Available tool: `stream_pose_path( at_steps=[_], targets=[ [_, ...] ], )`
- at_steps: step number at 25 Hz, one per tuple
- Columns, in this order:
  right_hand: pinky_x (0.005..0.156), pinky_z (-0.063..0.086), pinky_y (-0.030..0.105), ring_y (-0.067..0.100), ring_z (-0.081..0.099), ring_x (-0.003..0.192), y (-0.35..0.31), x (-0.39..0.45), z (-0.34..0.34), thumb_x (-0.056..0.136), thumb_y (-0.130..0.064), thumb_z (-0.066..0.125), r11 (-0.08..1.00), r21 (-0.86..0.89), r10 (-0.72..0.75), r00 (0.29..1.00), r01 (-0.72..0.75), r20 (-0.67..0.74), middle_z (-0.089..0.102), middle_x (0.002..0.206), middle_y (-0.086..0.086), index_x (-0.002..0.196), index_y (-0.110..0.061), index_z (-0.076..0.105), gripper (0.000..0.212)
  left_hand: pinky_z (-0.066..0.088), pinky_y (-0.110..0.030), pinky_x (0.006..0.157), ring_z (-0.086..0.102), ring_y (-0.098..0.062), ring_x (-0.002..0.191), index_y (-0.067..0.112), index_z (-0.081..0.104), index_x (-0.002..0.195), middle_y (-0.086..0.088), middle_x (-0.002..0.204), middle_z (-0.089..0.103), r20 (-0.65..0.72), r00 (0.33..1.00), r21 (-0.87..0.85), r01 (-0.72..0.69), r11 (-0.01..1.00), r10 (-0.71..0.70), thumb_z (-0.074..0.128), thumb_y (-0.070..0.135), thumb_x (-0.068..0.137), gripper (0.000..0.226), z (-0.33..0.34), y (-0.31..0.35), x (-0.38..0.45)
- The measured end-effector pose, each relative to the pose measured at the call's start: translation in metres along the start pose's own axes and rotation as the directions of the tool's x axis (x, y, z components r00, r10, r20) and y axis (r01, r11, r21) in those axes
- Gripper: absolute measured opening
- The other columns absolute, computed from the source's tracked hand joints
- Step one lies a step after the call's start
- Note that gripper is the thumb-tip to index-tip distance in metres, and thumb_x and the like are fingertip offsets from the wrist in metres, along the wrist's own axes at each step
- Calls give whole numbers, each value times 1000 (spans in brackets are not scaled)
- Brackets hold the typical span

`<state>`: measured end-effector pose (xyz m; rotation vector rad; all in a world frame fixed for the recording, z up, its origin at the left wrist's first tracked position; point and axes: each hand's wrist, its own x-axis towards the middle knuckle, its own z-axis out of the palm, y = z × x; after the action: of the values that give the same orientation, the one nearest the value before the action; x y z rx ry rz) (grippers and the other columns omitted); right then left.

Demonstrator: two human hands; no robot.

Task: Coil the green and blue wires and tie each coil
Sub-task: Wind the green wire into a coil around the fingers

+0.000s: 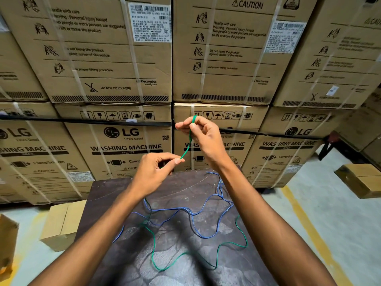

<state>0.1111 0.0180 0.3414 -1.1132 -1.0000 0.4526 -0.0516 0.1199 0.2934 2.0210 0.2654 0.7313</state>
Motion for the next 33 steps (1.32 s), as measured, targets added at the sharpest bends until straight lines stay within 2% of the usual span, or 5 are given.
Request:
stream_pose_path(
  at_steps=[7,15,20,25,33],
  targets=[
    [86,55,31,21,69,85,19,-15,-2,104,1,45,915,-403,133,960,-23,247,72,97,21,101,1,65,20,50,-26,63,66,-2,68,33,78,85,19,76,75,18,994,181,-110,977,109,72,35,87,7,-45,33,20],
    [71,51,28,21,60,68,-11,-32,16,105,-9,40,957,80,217,872,-279,439,66,81,12,102,-1,62,24,41,-18,58,52,-2,56,16,76,82,11,62,68,-81,996,-162,15,987,-28,72,11,92,11,-58,27,60],
    [80,61,30,20,74,80,-37,-20,22,108,3,31,911,354,67,924,-210,376,74,89,9,109,1,61,30,40,-13,54,51,-5,56,21,78,85,9,64,68,-82,982,-401,124,908,-171,66,15,94,16,-25,9,40],
    [91,59,32,26,75,101,-38,8,27,109,1,37,890,451,-7,986,-70,167,76,107,12,122,0,59,25,21,-13,41,30,1,40,9,76,95,6,52,56,-88,986,-269,113,956,-141,60,12,101,18,-1,-2,19],
    [104,56,45,26,74,109,-7,15,31,104,4,44,961,-233,-143,988,151,53,74,112,17,119,5,63,24,39,-24,56,50,-6,54,14,80,96,1,57,62,-9,1000,-73,-6,997,5,63,19,99,18,-17,6,1]
  ],
)
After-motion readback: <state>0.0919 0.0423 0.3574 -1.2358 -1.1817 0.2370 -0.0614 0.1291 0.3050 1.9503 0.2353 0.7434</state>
